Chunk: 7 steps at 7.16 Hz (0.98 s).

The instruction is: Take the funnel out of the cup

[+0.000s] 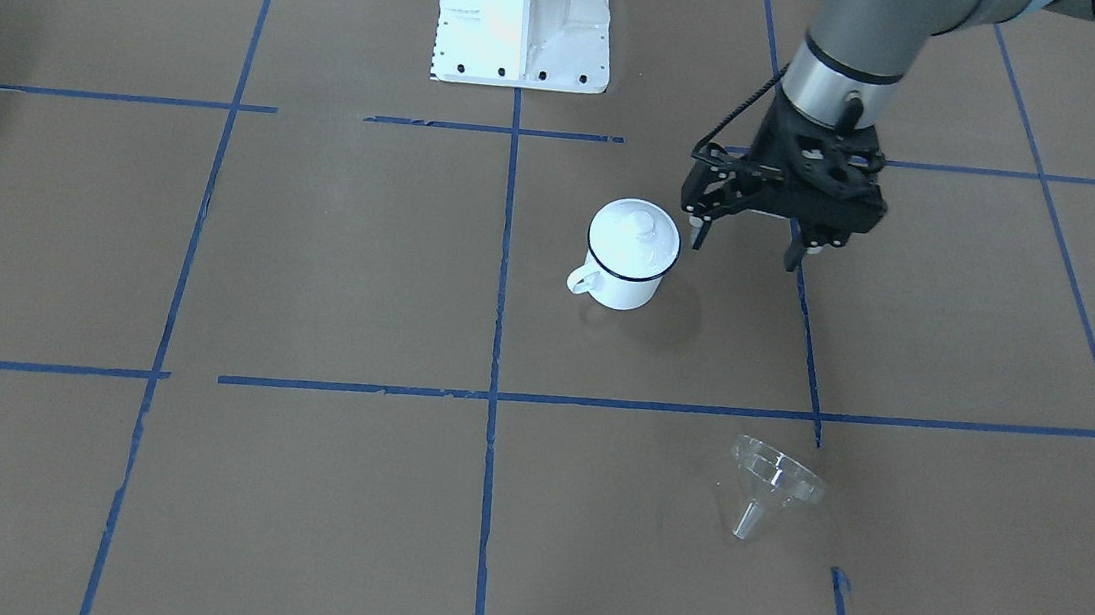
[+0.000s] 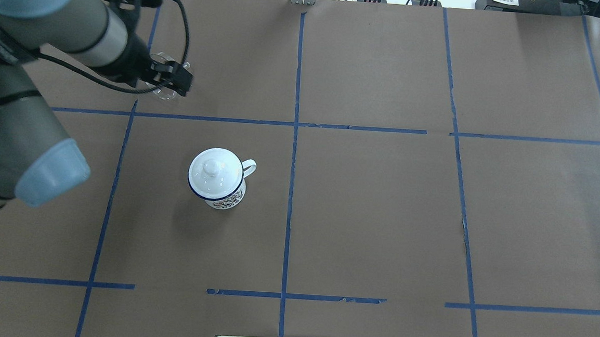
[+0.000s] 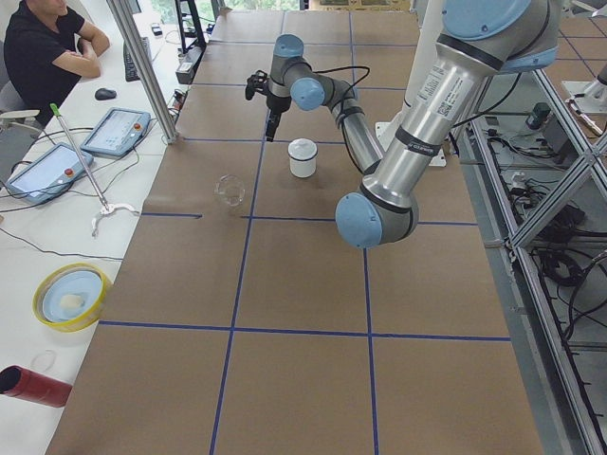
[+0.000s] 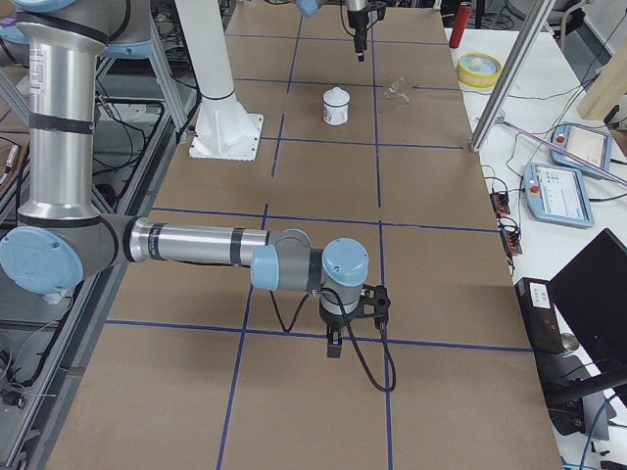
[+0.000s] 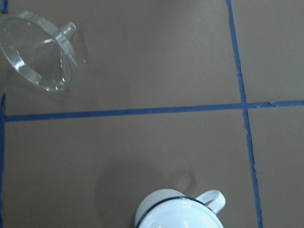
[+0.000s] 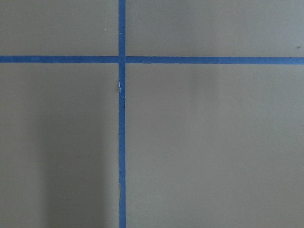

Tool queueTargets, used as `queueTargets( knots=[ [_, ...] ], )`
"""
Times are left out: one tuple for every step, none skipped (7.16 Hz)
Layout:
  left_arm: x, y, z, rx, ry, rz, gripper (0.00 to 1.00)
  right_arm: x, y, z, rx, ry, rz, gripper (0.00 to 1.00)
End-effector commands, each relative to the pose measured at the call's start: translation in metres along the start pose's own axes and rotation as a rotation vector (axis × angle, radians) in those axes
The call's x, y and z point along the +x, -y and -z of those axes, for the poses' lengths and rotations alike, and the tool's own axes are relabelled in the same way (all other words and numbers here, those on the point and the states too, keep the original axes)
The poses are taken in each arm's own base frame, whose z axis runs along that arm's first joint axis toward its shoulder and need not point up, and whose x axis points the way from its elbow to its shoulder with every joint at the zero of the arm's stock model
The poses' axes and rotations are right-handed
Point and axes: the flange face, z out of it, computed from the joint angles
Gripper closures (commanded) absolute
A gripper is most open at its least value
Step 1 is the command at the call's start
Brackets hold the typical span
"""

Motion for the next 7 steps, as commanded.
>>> queueTargets(
  knots=[
    [-0.158, 0.014, 0.017, 0.0, 0.001, -0.133, 0.0, 0.0, 0.0, 0.0, 0.0, 0.0, 0.0, 0.0],
    [-0.245, 0.023, 0.015, -0.027, -0.002, -0.14, 0.0, 0.0, 0.0, 0.0, 0.0, 0.0, 0.0, 0.0],
    [-0.322, 0.021, 0.008, -0.075, 0.007, -0.162, 0.0, 0.0, 0.0, 0.0, 0.0, 0.0, 0.0, 0.0],
    [-0.403, 0.004, 0.007, -0.107, 0.054, -0.155, 0.0, 0.0, 0.0, 0.0, 0.0, 0.0, 0.0, 0.0],
    [-0.478, -0.02, 0.016, -0.126, 0.085, -0.134, 0.0, 0.0, 0.0, 0.0, 0.0, 0.0, 0.0, 0.0],
    [-0.527, -0.045, 0.023, -0.142, 0.102, -0.11, 0.0, 0.0, 0.0, 0.0, 0.0, 0.0, 0.0, 0.0],
    [-0.556, -0.086, 0.021, -0.172, 0.108, -0.059, 0.0, 0.0, 0.0, 0.0, 0.0, 0.0, 0.0, 0.0]
  ],
)
